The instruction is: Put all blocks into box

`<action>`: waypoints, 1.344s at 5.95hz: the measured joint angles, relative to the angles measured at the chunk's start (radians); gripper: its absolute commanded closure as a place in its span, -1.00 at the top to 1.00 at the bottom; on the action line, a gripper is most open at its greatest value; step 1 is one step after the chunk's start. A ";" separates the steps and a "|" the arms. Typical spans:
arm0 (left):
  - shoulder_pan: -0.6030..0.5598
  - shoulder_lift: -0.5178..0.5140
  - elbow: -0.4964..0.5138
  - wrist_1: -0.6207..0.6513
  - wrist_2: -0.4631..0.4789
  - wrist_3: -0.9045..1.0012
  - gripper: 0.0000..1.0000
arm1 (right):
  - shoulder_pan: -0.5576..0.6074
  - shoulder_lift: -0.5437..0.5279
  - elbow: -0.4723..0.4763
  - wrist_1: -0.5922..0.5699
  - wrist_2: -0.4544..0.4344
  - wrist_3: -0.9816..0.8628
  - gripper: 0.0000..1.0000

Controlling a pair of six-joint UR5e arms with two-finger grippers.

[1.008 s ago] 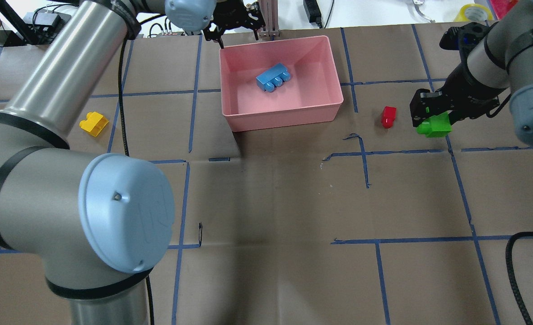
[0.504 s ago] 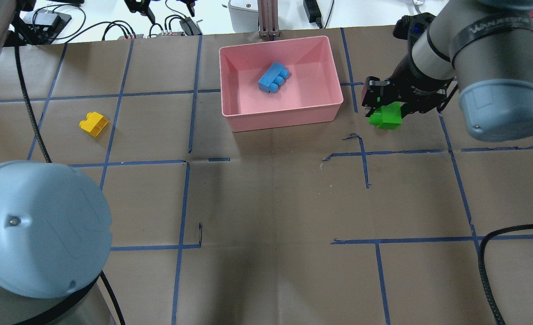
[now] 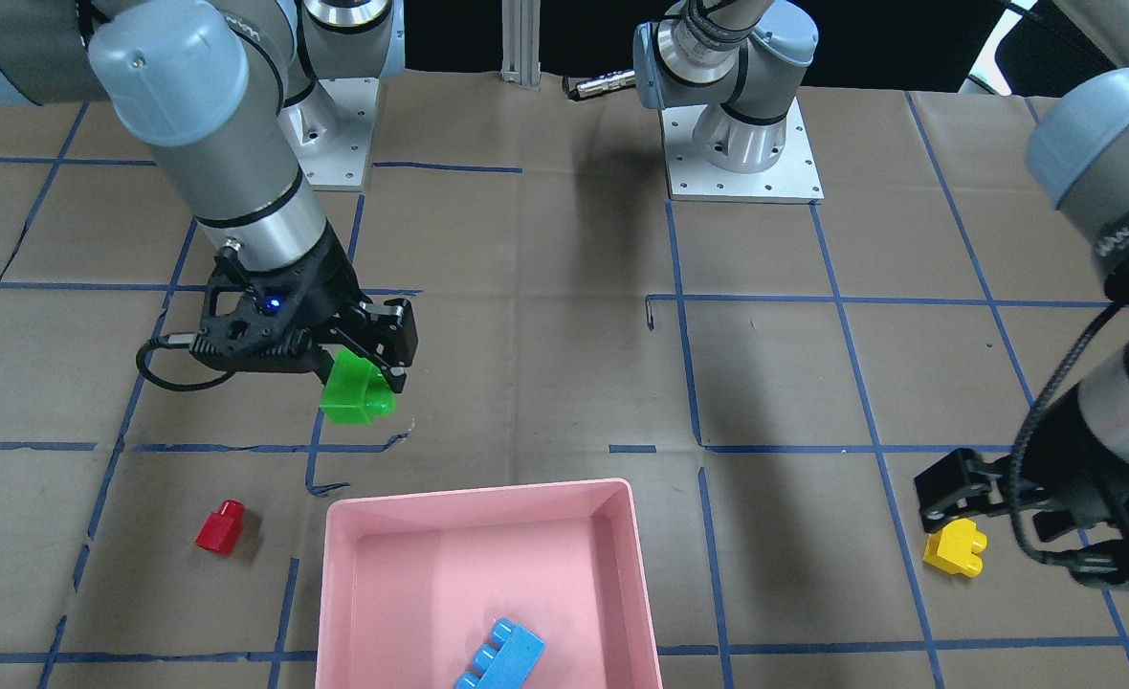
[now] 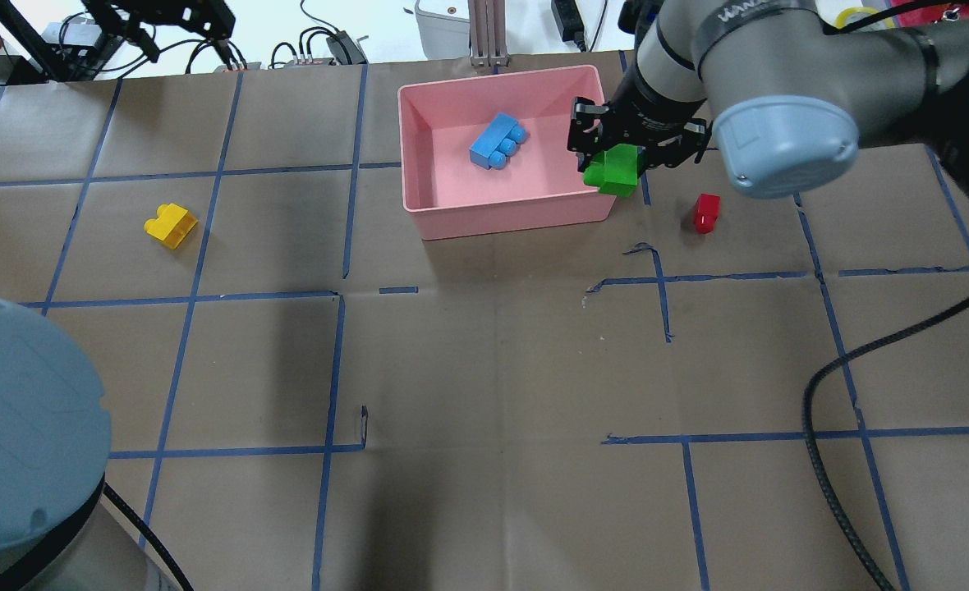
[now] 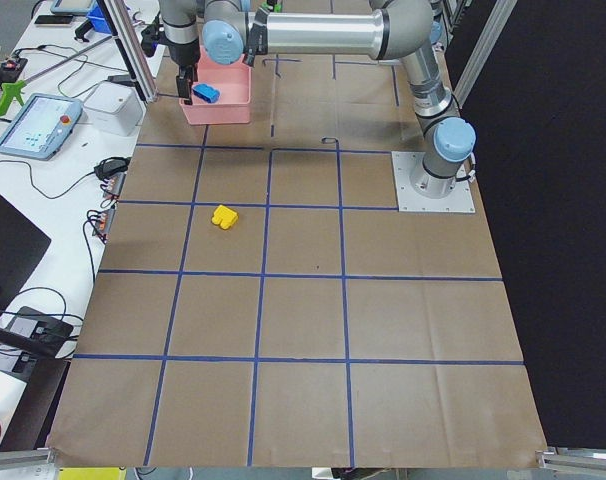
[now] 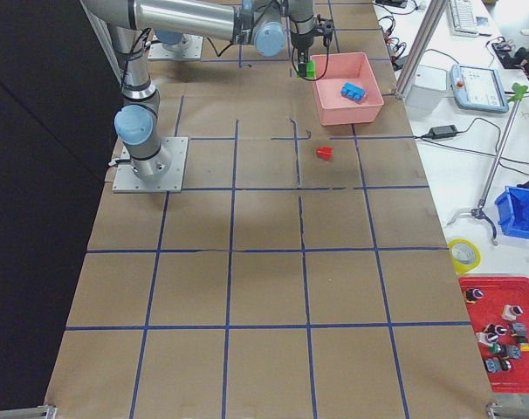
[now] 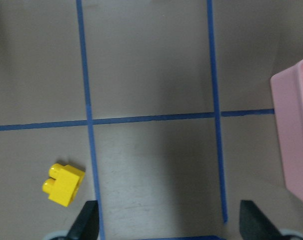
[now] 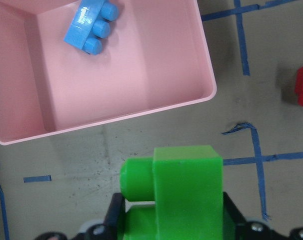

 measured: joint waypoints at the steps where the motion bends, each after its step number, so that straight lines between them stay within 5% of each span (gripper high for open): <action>1: 0.076 0.020 -0.044 0.006 0.003 0.167 0.99 | 0.024 0.100 -0.089 -0.002 0.007 0.016 -0.60; 2: 0.136 0.023 -0.064 0.011 0.001 0.347 0.99 | 0.041 0.206 -0.183 -0.002 0.016 0.020 -0.54; 3: 0.173 0.018 -0.072 0.012 0.000 0.507 0.98 | 0.063 0.295 -0.265 -0.003 0.020 0.022 -0.14; 4: 0.189 0.011 -0.081 0.014 -0.009 0.619 0.98 | 0.082 0.361 -0.336 -0.006 0.022 0.024 0.99; 8: 0.207 -0.047 -0.282 0.301 -0.049 0.691 0.98 | 0.094 0.490 -0.529 0.013 0.006 0.019 0.99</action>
